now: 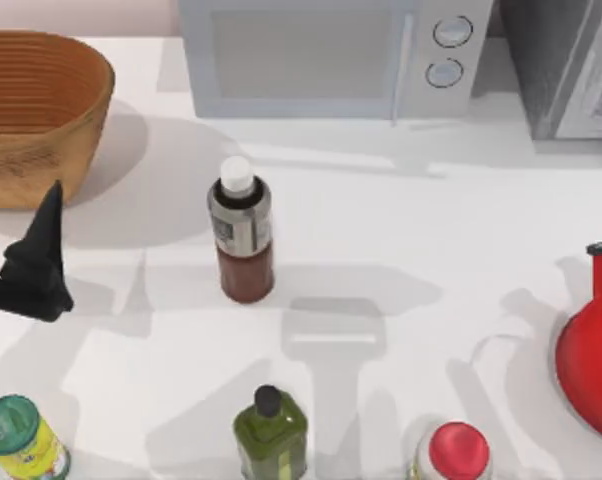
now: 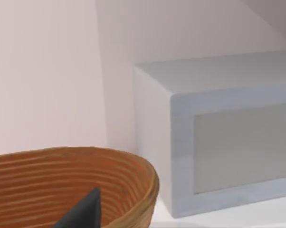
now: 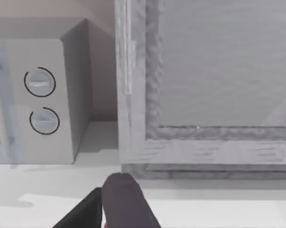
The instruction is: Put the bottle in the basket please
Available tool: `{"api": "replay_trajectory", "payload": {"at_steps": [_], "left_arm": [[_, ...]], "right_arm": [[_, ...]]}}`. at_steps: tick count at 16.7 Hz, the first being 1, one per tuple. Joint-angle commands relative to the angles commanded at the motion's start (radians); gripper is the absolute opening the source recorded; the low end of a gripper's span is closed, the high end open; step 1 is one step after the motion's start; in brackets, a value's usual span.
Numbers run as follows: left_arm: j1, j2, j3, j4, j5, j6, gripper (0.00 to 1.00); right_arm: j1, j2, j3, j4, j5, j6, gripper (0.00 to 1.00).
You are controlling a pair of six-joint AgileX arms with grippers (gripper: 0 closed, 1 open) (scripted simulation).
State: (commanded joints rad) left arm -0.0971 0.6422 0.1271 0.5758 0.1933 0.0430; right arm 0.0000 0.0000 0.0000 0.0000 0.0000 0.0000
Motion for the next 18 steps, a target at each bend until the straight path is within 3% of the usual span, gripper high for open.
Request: {"api": "replay_trajectory", "payload": {"at_steps": [11, 18], "left_arm": [[-0.157, 1.080, 0.120, 0.807, 0.291, 0.046, 1.00], [-0.182, 1.300, 0.141, 0.972, 0.350, 0.036, 1.00]], "right_arm": [[0.000, 0.000, 0.000, 0.000, 0.000, 0.000, 1.00], [0.000, 0.000, 0.000, 0.000, 0.000, 0.000, 1.00]]}}
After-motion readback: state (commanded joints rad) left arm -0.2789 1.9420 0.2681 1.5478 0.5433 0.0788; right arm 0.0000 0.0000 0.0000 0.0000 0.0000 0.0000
